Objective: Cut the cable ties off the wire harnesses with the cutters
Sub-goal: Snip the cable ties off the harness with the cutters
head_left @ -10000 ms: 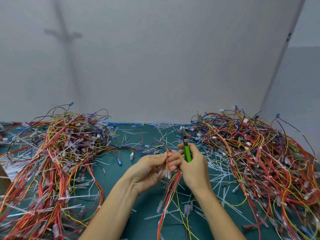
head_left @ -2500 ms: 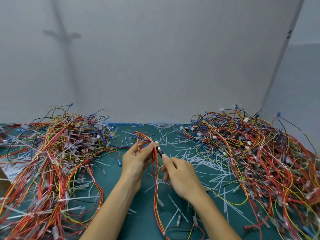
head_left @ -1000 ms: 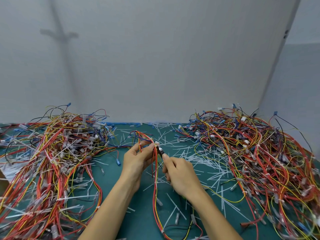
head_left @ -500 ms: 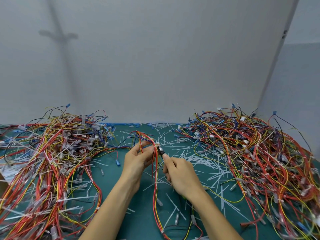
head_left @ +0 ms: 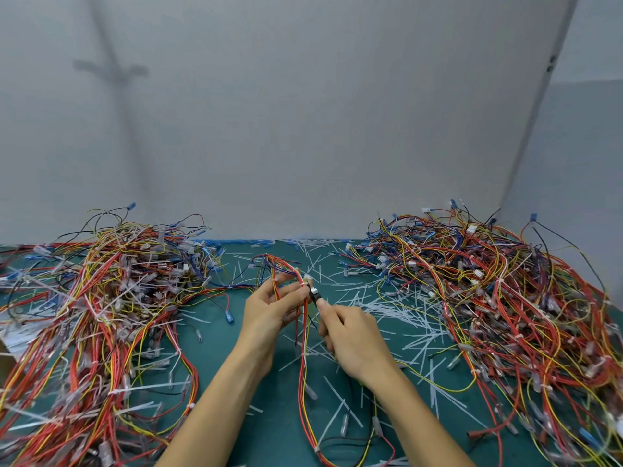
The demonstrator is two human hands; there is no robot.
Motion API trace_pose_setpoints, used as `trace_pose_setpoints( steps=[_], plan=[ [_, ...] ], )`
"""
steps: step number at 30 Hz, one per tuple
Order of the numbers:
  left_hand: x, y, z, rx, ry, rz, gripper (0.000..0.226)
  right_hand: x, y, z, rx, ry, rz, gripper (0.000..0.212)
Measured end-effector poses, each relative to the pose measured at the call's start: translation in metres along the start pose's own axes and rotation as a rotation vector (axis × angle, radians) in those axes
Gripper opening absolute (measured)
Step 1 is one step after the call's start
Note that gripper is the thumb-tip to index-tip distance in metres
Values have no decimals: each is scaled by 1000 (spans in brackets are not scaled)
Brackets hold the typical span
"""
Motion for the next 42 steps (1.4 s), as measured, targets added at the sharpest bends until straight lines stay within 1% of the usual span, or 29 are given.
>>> trace_pose_setpoints(
  steps=[6,9,12,15,16,18,23,25,27,28,30,33,34,36,37,38,40,42],
  plan=[
    [3,6,2,47,-18,-45,50,-4,3,-1,26,51,-12,60],
    [4,8,4,58,-19,-49,48,-8,6,-2,83,94,-84,56],
    [2,11,4,70,21,-16,44,-15,13,-5,173,139,-162,44],
    [-5,14,1,47,97,28,42,-25,24,-6,242,195,-149,20],
    [-7,14,0,31,116,32,41,-27,27,-6,256,204,-131,12],
    [-12,13,-1,10,150,-1,41,-30,29,-7,258,195,-66,7],
    [-28,4,-5,-22,280,-98,35,-28,25,-8,176,139,183,10],
    [-31,2,-7,-11,310,-147,31,-26,26,-8,177,112,253,12],
    [-34,1,-9,24,325,-244,27,-23,27,-8,169,82,307,14],
    [-34,1,-10,54,322,-321,21,-21,27,-7,161,66,330,15],
    [-36,4,-10,123,313,-517,2,-17,29,-7,162,36,352,14],
    [-37,11,-9,246,340,-830,31,-16,34,-8,198,22,336,11],
    [-37,20,-6,326,377,-900,44,-17,35,-9,208,24,334,11],
    [-29,42,6,541,432,-990,73,-17,38,-10,212,29,352,10],
    [-24,51,12,629,443,-1011,81,-16,38,-9,207,31,376,10],
    [-19,57,17,698,447,-1004,83,-16,39,-9,201,34,402,10],
    [-14,65,25,790,443,-929,73,-15,40,-7,196,49,424,10],
    [-5,74,35,915,406,-841,53,-18,40,-7,205,70,393,10]
  ],
)
Point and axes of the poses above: each hand's wrist, its own z-axis away from the middle knuckle, its own x-axis out of the palm, y = z × x, the point moved 10 cm from there along -z, towards the middle knuckle, and after that the axes turned 12 degrees about y, right-handed, at the moved point
